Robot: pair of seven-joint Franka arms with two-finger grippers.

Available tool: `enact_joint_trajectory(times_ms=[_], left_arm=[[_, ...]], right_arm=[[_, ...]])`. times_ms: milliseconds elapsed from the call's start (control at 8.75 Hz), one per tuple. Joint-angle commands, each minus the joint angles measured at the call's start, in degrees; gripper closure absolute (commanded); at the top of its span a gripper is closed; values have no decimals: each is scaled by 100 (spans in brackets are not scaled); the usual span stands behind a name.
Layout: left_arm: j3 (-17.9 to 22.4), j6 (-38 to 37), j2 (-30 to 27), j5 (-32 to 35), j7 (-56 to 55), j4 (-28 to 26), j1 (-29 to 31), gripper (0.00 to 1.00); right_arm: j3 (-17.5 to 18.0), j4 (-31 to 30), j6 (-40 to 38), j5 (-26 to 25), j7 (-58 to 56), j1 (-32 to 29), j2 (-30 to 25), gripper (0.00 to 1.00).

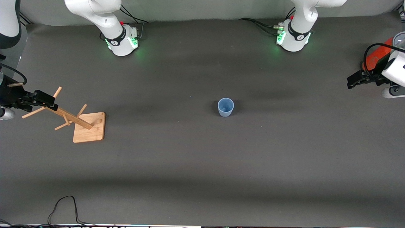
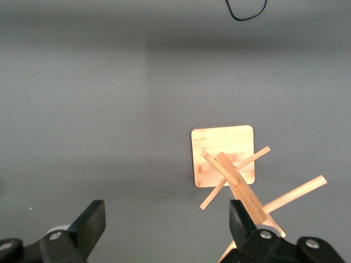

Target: Rotate and upright cup with both arms

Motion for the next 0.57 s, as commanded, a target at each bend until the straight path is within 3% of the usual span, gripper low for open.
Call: enact_joint_trajectory(times_ms=[0,229,457], left_arm=[[-123,-487,407,-139,87,698,244,0],[-551,-489,416,-262,96,726,647,0],[-562,-498,408,-281,96,744,640,0]], right_arm=[[4,53,-1,58,-130,-23,24,0],[4,53,-1,58,-139,-23,24,0],[4,53,-1,58,-148,-23,24,0]])
